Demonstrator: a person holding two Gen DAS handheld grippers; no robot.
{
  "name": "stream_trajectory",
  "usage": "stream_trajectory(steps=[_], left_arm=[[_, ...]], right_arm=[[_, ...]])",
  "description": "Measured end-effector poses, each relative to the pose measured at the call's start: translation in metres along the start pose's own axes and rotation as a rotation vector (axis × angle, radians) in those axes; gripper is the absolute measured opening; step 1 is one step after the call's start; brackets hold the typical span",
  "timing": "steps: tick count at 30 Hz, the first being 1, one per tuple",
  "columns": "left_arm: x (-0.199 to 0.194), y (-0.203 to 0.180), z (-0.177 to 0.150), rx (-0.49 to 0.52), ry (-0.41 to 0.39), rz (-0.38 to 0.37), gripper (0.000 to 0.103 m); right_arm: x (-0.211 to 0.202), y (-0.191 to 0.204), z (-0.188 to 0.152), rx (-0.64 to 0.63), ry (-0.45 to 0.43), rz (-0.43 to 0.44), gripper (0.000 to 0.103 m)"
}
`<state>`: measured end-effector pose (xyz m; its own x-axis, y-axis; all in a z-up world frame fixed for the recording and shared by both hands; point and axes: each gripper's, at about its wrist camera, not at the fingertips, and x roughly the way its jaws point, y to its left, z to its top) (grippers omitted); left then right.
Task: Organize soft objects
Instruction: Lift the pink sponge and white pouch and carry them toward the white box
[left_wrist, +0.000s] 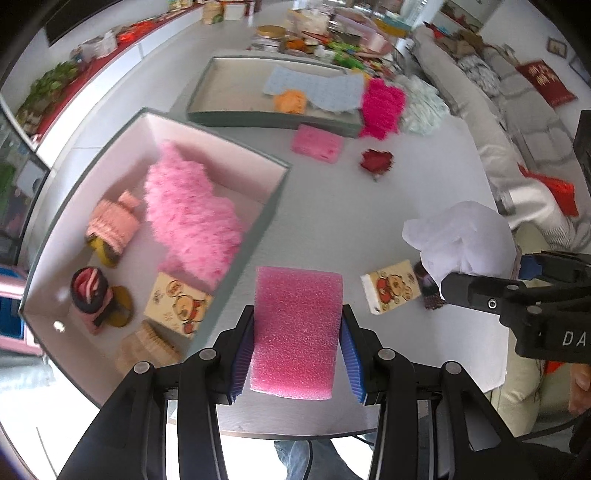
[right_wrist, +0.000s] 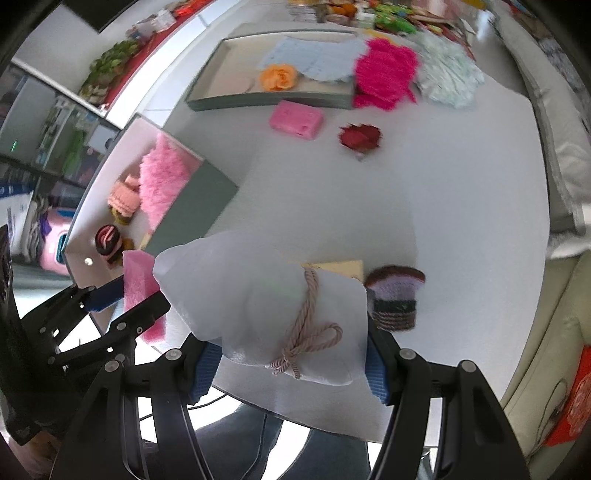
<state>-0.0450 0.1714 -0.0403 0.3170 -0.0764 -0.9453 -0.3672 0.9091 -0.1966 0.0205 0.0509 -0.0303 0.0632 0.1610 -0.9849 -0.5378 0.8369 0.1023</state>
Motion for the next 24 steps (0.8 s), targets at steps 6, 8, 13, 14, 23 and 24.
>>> stream_trajectory(steps=[6, 8, 13, 14, 23, 24], left_arm=[[-0.012, 0.032, -0.005, -0.082, -0.026, 0.025, 0.045], [-0.015, 0.042, -0.007, -0.108, -0.034, 0.035, 0.045], [-0.024, 0.071, -0.013, -0.192, -0.056, 0.063, 0.045], [-0.026, 0.078, -0.015, -0.216, -0.061, 0.070, 0.045], [-0.038, 0.123, -0.028, -0.342, -0.089, 0.134, 0.045], [-0.038, 0.126, -0.029, -0.352, -0.090, 0.141, 0.045]], right_arm=[[0.002, 0.035, 0.014, -0.082, 0.005, 0.005, 0.070], [0.003, 0.048, 0.019, -0.112, 0.005, 0.011, 0.070], [0.007, 0.080, 0.027, -0.177, -0.002, 0.017, 0.070], [0.008, 0.086, 0.028, -0.194, -0.002, 0.017, 0.069], [0.016, 0.143, 0.041, -0.323, -0.001, 0.023, 0.070], [0.018, 0.150, 0.042, -0.339, 0.001, 0.024, 0.070]])
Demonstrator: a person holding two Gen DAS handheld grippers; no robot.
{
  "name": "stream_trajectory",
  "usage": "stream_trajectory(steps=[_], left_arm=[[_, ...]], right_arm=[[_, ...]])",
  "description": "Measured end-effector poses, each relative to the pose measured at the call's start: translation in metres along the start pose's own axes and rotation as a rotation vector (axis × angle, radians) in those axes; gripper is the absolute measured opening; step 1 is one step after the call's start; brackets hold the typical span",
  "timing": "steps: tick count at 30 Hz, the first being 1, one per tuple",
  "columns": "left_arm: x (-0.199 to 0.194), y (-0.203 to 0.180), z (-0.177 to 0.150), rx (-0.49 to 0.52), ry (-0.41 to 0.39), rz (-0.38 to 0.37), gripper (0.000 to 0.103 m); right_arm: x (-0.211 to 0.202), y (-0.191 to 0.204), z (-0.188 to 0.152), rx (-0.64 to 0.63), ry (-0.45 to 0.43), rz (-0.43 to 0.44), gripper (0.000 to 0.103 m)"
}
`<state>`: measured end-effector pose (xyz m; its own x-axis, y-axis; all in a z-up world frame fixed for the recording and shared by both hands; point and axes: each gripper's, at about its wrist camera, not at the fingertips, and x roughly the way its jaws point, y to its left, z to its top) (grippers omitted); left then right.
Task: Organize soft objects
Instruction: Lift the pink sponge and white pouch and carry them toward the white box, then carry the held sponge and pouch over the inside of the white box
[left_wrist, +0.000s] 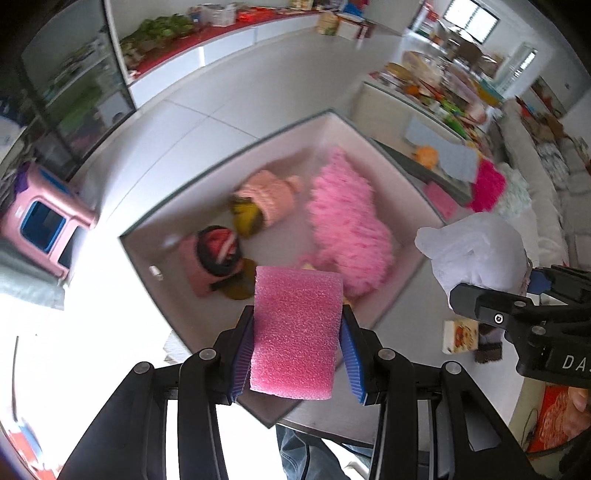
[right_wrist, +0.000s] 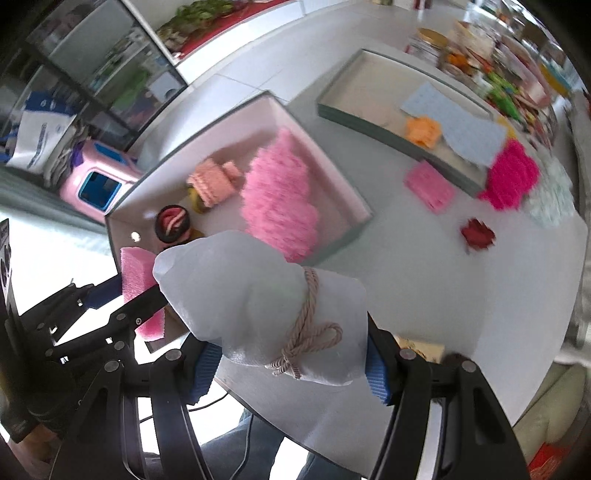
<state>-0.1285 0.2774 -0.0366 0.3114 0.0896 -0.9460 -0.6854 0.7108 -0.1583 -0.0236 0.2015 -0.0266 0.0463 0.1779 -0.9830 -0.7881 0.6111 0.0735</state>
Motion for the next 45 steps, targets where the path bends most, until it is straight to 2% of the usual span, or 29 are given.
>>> stream_trajectory(steps=[14, 25, 45], left_arm=[[0.011, 0.041, 0.013, -0.140, -0.005, 0.111, 0.045], [0.022, 0.050, 0.019, -0.191, 0.009, 0.138, 0.045], [0.034, 0.046, 0.024, -0.201, 0.032, 0.167, 0.045]], right_arm=[[0.022, 0.053, 0.040, -0.105, 0.030, 0.018, 0.070], [0.036, 0.065, 0.056, -0.107, 0.049, 0.022, 0.070], [0.050, 0.066, 0.061, -0.068, 0.050, -0.019, 0.070]])
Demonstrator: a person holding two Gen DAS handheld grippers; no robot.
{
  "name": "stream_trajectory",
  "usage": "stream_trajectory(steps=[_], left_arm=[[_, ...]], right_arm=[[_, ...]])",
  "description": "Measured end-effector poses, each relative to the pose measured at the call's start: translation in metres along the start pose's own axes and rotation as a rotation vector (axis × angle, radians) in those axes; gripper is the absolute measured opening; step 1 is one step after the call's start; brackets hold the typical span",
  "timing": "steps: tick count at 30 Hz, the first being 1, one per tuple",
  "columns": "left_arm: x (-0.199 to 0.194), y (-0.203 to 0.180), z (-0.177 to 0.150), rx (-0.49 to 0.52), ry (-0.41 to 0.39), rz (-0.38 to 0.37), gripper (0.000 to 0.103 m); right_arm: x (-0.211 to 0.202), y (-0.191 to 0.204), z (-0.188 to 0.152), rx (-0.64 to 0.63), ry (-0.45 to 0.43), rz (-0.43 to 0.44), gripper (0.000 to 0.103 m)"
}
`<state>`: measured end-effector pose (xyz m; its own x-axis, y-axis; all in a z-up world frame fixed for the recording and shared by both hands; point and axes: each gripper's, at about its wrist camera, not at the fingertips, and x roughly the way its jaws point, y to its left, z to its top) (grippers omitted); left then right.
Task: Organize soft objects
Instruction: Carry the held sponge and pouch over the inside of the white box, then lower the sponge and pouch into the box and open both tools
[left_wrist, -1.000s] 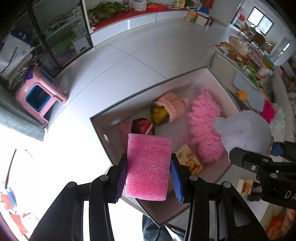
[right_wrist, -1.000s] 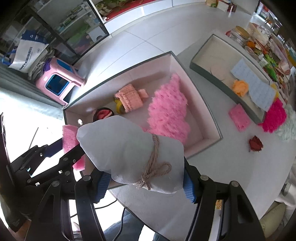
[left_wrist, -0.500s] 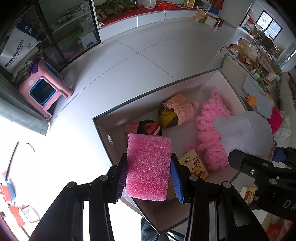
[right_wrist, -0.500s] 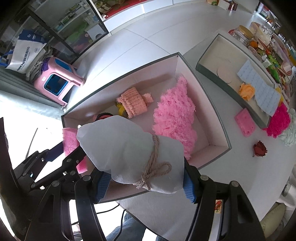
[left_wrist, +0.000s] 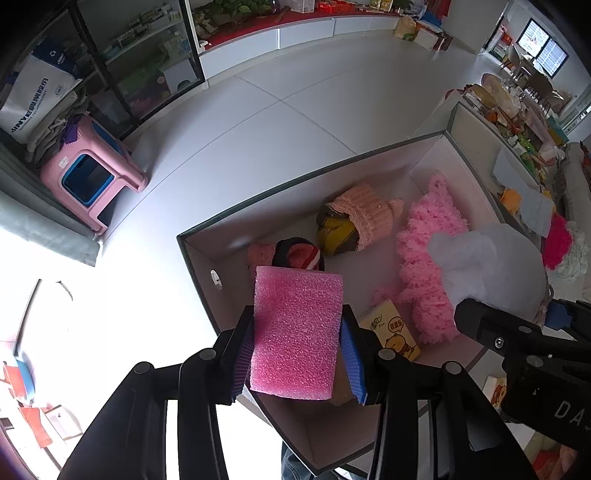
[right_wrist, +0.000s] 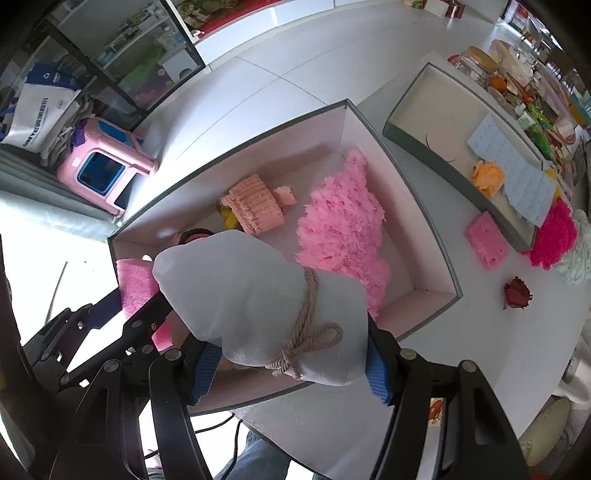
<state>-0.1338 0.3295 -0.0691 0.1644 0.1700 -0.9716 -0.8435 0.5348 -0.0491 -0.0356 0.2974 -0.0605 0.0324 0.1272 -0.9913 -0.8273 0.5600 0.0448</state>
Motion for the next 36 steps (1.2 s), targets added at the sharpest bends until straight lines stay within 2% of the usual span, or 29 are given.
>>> stream_trajectory(steps=[21, 29, 30, 31, 33, 36], left_arm=[[0.018, 0.002, 0.003, -0.006, 0.042, 0.022, 0.045], [0.019, 0.001, 0.002, 0.004, 0.043, 0.025, 0.046], [0.019, 0.001, 0.002, 0.002, 0.043, 0.029, 0.048], [0.019, 0.001, 0.002, 0.000, 0.043, 0.030, 0.061], [0.016, 0.002, 0.001, -0.010, 0.026, 0.032, 0.075], [0.013, 0.000, 0.000, -0.002, 0.017, 0.031, 0.075]], right_arm=[[0.022, -0.001, 0.005, 0.031, 0.036, 0.015, 0.070], [0.024, -0.007, 0.004, 0.029, 0.044, 0.031, 0.077], [0.024, -0.008, 0.004, 0.029, 0.043, 0.031, 0.078], [0.023, -0.009, 0.004, 0.031, 0.040, 0.031, 0.079], [0.022, -0.011, 0.003, 0.036, 0.040, 0.037, 0.081], [0.020, -0.015, 0.002, 0.048, 0.038, 0.038, 0.083]])
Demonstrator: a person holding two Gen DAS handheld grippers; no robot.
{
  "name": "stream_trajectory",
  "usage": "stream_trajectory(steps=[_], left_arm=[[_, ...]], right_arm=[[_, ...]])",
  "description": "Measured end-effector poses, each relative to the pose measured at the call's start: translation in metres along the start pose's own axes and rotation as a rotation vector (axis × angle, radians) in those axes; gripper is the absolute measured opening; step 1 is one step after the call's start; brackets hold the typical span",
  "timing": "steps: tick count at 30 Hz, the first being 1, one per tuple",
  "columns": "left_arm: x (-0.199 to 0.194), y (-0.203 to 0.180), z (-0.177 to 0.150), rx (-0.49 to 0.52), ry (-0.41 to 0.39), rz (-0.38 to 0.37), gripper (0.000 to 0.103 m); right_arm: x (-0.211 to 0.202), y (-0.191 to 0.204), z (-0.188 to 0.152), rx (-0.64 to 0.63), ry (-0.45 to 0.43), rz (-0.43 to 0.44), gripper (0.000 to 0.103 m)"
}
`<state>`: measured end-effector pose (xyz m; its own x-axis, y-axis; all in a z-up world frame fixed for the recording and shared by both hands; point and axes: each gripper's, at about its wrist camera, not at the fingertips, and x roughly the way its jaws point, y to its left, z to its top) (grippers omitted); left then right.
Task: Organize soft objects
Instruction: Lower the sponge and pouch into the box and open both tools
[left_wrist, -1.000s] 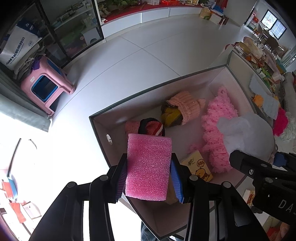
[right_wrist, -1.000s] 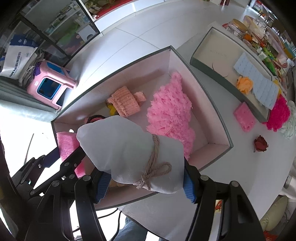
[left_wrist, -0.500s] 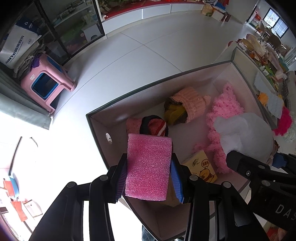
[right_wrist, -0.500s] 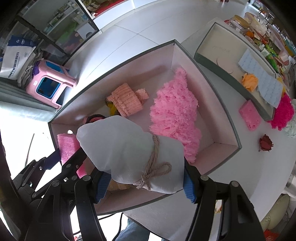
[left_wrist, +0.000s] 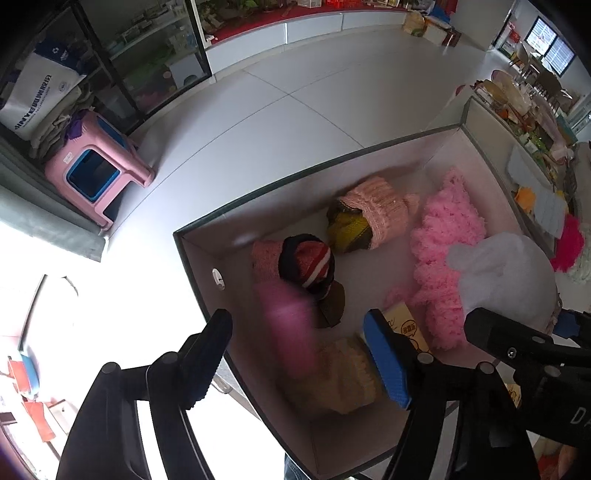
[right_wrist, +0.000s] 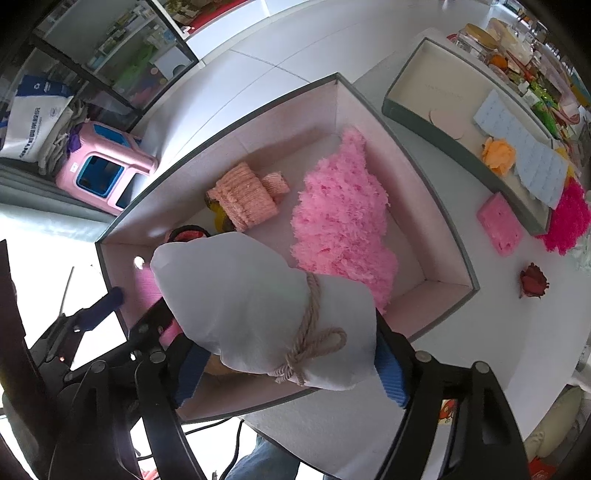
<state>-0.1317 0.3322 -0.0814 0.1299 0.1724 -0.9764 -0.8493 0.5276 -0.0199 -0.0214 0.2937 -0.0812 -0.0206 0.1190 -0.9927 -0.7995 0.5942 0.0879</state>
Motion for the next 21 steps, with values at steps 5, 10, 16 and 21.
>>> stream_trajectory(steps=[5, 10, 16, 21], left_arm=[[-0.002, 0.001, -0.001, -0.001, -0.001, 0.012, 0.101], [-0.003, 0.002, -0.003, -0.001, -0.006, 0.018, 0.102], [-0.005, 0.002, -0.005, 0.003, -0.007, 0.028, 0.102], [-0.007, 0.004, -0.006, -0.001, -0.004, 0.026, 0.102]], right_arm=[[-0.004, -0.002, 0.000, 0.008, -0.009, -0.007, 0.089], [-0.013, -0.004, -0.001, 0.004, -0.075, -0.031, 0.103], [-0.020, -0.006, -0.002, 0.012, -0.101, -0.025, 0.103], [-0.024, -0.006, -0.005, 0.014, -0.110, -0.024, 0.103]])
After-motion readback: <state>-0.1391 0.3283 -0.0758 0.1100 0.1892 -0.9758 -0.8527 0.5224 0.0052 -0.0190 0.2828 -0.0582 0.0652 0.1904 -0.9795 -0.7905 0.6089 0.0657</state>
